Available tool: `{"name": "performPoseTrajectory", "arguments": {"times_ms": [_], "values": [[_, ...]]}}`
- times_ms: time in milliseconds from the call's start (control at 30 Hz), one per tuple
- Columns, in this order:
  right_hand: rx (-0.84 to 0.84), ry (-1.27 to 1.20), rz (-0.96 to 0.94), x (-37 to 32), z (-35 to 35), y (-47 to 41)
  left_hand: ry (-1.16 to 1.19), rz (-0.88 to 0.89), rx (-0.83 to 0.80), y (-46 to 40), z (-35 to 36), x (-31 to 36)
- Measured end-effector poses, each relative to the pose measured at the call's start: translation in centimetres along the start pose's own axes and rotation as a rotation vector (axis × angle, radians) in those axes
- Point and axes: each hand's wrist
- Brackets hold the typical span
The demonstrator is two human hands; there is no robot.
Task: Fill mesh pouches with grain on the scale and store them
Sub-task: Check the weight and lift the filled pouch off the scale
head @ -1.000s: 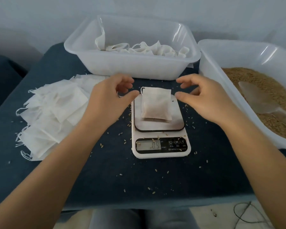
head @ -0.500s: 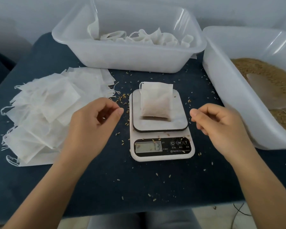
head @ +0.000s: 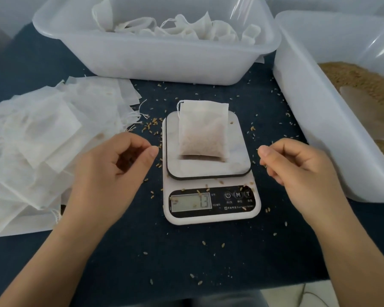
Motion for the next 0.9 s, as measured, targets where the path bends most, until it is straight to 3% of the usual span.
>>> {"name": "performPoseTrajectory", "arguments": {"times_ms": [900], "values": [[-0.021,-0.056,-0.003,0.2,0.6,-0.2,0.013,0.051,-0.054,0.0,0.2,-1.5]]}}
Point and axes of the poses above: each hand's wrist, its own y-axis away from the middle knuckle, its own z-axis out of the palm, x = y × z, and after that the axes turned 7 degrees about x, right-handed
